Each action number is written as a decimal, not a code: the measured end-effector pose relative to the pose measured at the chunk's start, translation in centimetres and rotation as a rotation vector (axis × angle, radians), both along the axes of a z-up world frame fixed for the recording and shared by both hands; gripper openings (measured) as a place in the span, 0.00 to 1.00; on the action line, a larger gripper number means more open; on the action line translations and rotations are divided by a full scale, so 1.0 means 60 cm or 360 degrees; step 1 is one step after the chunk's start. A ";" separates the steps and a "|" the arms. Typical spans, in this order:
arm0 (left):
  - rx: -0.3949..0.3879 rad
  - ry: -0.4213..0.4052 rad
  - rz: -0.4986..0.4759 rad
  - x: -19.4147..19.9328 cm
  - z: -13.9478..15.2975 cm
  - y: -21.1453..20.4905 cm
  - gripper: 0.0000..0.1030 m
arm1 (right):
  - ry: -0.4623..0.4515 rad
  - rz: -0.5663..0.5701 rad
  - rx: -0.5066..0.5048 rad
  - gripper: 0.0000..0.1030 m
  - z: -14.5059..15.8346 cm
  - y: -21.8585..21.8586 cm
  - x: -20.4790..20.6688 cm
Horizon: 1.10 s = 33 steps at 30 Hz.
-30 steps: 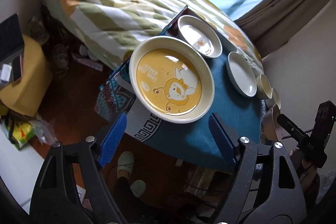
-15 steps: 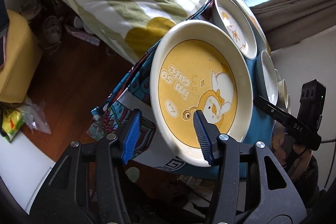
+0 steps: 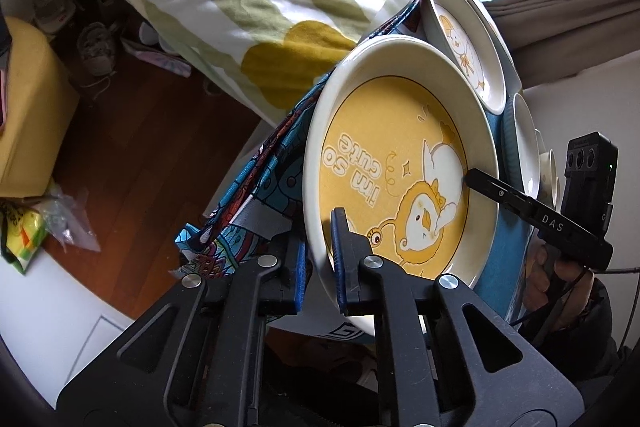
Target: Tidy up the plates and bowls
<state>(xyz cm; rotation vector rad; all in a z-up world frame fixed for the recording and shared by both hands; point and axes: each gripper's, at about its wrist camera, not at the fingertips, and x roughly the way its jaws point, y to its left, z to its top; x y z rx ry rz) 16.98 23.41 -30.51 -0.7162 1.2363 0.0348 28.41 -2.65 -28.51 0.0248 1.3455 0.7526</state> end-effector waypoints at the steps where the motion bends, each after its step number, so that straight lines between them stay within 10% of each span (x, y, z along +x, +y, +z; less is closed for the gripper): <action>1: 0.0016 -0.0001 -0.0006 0.001 0.001 -0.002 0.09 | -0.0007 0.0015 -0.0002 0.09 0.001 0.002 -0.002; 19: 0.0259 -0.0102 -0.0152 -0.001 0.041 -0.030 0.09 | -0.0060 -0.0003 0.0053 0.09 0.005 -0.009 -0.023; 33: 0.0293 -0.0254 -0.0572 0.041 0.120 -0.171 0.09 | -0.0162 -0.0454 0.0099 0.09 0.081 -0.188 -0.094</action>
